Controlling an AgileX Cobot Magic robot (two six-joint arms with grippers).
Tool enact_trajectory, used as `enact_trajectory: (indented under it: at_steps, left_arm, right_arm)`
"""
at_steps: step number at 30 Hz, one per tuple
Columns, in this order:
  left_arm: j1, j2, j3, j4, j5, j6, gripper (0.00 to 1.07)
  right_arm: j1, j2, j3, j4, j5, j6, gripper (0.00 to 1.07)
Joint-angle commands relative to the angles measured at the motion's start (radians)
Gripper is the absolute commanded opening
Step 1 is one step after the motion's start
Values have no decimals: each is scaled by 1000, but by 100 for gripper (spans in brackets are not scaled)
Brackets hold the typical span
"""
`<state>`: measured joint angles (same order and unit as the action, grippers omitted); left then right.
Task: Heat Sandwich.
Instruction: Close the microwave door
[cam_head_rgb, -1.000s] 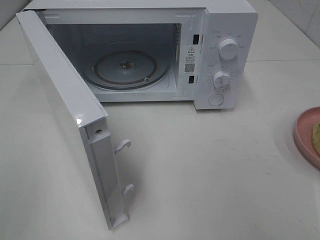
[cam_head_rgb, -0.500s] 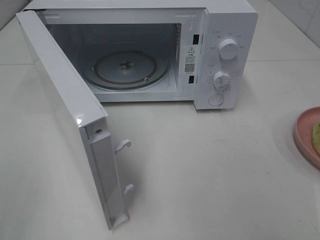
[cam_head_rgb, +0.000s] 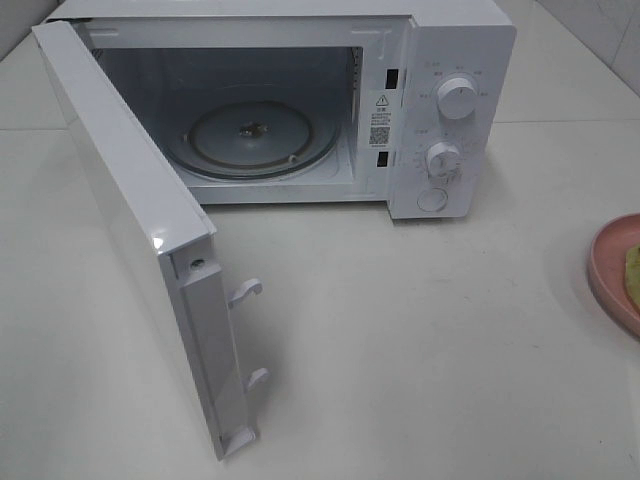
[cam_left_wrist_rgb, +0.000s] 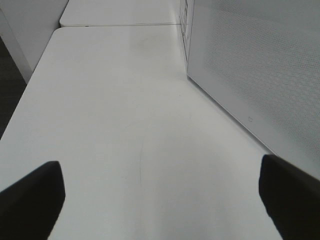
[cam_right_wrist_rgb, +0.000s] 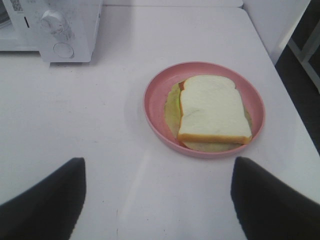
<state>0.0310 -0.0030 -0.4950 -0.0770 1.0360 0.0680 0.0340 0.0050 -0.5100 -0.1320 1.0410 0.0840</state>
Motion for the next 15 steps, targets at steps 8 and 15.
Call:
enact_trajectory:
  at_steps: [8,15]
  left_arm:
    - [4,-22,2,-4,-7,-3,101]
    - [4,-22,2,-4,-7,-3,101]
  right_arm:
    - [-37,-36,4,1,-4,-10,76]
    - [-36,-36,4,1,-4,-10,76]
